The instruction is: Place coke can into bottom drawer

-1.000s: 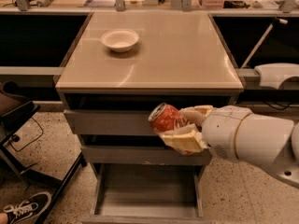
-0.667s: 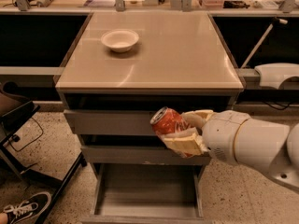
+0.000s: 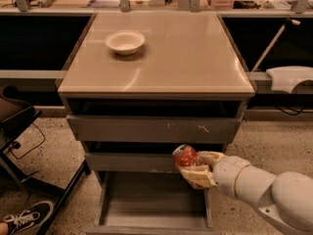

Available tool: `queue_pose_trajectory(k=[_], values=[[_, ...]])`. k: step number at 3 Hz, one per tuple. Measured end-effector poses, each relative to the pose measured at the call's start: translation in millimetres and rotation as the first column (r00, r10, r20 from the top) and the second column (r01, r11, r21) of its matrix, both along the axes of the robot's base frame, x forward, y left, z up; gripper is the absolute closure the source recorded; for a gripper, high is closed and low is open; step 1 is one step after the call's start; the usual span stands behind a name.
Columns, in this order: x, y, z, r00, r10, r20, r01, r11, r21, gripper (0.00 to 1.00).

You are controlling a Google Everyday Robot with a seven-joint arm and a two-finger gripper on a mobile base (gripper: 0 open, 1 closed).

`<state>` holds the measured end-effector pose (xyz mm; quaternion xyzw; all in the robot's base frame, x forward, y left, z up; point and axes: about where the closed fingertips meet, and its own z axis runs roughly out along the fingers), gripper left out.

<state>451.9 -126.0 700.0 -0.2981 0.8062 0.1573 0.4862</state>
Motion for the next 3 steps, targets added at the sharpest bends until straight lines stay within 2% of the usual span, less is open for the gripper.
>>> queue_pose_trajectory(k=[1, 2, 3], values=[[14, -32, -101, 0.9886, -0.106, -0.107, 0.111, 0.993, 0.037, 1.00], [7, -35, -152, 0.9745, -0.126, -0.186, 0.144, 0.986, 0.089, 1.00], [7, -33, -152, 0.9752, -0.122, -0.185, 0.141, 0.986, 0.091, 1.00]])
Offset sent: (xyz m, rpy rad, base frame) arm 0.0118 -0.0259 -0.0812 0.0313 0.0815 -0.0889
